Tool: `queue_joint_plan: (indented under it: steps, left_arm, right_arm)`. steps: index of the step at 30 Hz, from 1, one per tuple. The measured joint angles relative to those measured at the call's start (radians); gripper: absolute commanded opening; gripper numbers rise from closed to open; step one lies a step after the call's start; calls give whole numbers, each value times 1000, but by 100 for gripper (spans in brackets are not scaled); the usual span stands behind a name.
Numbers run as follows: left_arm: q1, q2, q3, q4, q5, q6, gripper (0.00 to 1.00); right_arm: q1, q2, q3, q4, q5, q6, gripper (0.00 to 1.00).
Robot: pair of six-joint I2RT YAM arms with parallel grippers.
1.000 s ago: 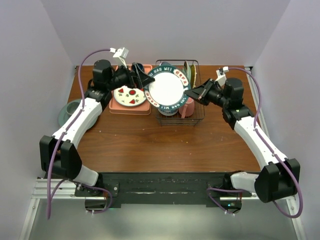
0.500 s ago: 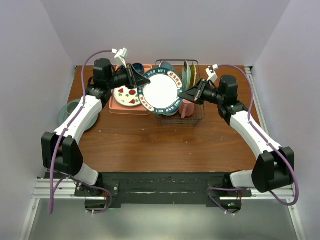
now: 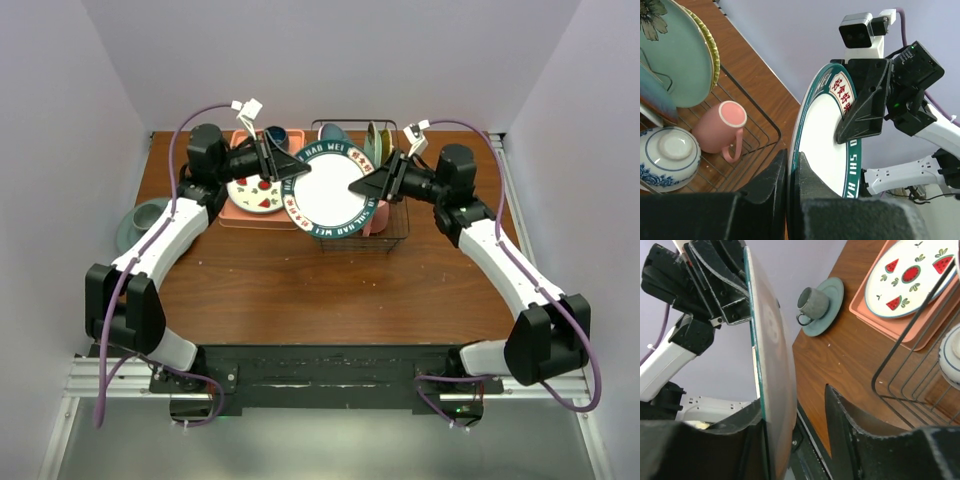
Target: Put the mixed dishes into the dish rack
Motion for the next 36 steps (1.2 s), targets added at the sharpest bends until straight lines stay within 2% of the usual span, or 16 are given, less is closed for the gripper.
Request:
queue_joint_plan:
  steps: [1,2,3,4,5,7,8,9,10,13,19,23,29,36]
  left_arm:
    - [0,-2,-13,24,0,-10,0]
    - [0,-3,-25,45,-3,-14,0]
    - [1,-4,-33,56,-8,-18,4]
    - [2,-4,-40,67,-11,-23,14]
    - [3,-6,-41,72,-19,-26,31]
    - [4,-10,-41,64,-33,-26,54]
    - [4,-16,-40,51,-40,-27,70]
    - [3,-23,-39,38,-45,-20,76]
    - [2,-37,-37,16,-58,-13,88]
    - [2,-89,-20,-75,-114,29,100]
    - [0,-187,89,-334,-327,161,100]
    - [0,-234,89,-463,-463,221,100]
    - [0,-262,-6,-593,-565,280,100]
    - [0,-269,-102,-655,-594,308,100]
  right_arm:
    - [6,2,0,5,1,-1,14]
    - [13,3,2,10,1,0,3]
    - [20,6,8,13,8,2,0]
    - [25,7,12,6,28,-10,0]
    - [30,10,15,-8,53,-22,0]
    - [36,21,26,-11,64,-26,0]
    - [37,23,36,-24,85,-26,0]
    - [41,24,53,-48,110,-27,0]
    - [42,24,66,-64,127,-29,0]
    - [42,21,120,-110,194,-38,0]
    - [43,38,290,-228,353,-91,0]
    - [80,132,462,-293,501,-154,0]
    - [244,325,691,-437,787,-275,0]
    - [444,517,885,-576,1134,-422,0]
